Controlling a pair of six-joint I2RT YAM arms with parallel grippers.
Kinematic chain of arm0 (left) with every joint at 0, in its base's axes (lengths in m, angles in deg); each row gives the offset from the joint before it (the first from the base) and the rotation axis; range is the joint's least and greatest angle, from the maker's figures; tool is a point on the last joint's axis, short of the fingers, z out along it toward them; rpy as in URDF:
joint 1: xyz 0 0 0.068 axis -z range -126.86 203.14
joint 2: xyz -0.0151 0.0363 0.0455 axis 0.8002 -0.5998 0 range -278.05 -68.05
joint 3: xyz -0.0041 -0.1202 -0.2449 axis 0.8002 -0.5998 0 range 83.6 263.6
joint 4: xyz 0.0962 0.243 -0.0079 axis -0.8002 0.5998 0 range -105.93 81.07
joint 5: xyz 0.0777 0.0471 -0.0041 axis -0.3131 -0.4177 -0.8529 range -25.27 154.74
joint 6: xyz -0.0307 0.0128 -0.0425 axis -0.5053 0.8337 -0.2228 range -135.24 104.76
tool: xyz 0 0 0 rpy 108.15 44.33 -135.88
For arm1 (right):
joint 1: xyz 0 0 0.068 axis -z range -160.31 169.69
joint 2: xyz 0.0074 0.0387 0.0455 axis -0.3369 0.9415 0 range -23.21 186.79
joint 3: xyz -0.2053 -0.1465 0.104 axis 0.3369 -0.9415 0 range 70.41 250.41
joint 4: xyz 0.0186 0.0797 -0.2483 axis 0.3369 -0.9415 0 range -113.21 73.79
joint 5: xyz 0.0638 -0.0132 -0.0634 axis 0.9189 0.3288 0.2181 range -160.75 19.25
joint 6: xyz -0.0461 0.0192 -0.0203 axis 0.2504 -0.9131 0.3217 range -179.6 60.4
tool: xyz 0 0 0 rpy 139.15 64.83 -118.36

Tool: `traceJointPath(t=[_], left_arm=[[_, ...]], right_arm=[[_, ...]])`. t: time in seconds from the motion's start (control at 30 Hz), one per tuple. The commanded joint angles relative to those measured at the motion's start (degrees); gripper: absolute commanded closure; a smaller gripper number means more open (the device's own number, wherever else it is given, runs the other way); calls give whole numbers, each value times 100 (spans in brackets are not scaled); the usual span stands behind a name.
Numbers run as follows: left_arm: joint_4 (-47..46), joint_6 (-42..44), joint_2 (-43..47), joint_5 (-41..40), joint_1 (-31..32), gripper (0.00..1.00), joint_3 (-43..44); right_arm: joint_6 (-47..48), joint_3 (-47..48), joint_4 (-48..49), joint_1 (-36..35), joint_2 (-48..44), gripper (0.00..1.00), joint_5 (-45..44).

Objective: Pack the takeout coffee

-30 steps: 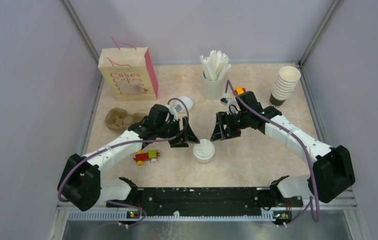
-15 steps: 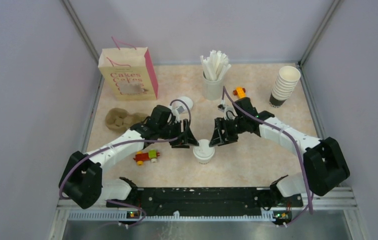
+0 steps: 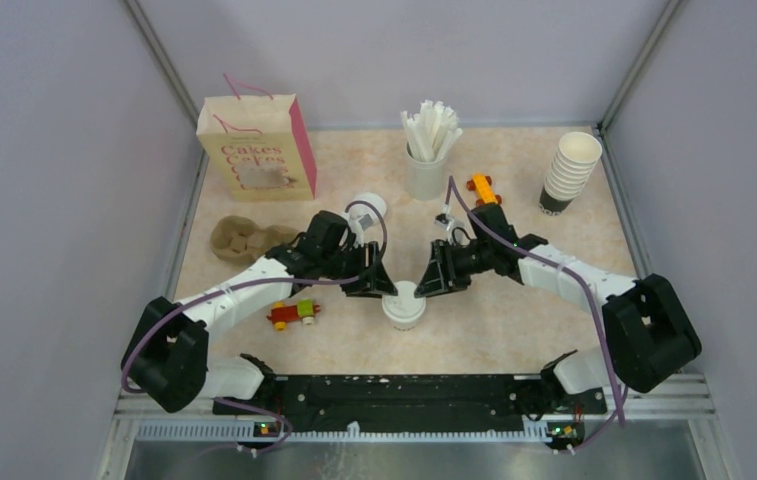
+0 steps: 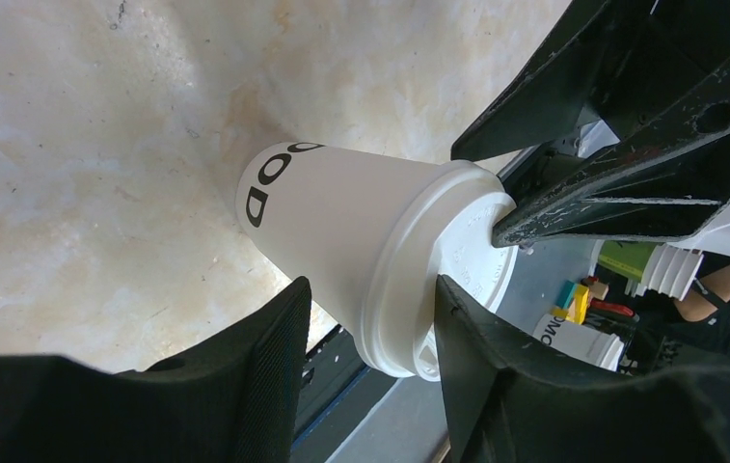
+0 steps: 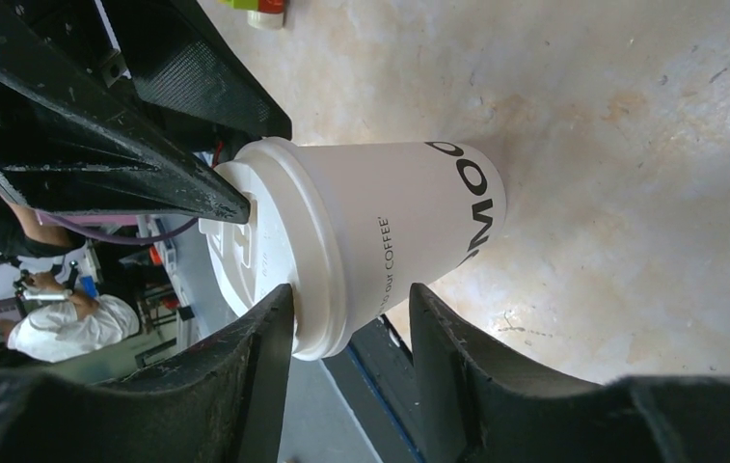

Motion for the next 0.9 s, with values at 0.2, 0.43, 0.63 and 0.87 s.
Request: traceJointPath(t=[0.2,0.43,0.63,0.87], left_arm=[[261,270,-81,-283,51,46,-14],[395,322,-122,-349,83,46,-65],[323,210,-43,-379,123,46,-82],[369,239,-93,-351,195,45,5]], right_arm=[[173,-763,452,55,21,56,-518],[254,-907,388,86,37,57,-619],[27,174,-495,88,-493,53,-759],[-131,800,-1152,95,-840,52,-863]])
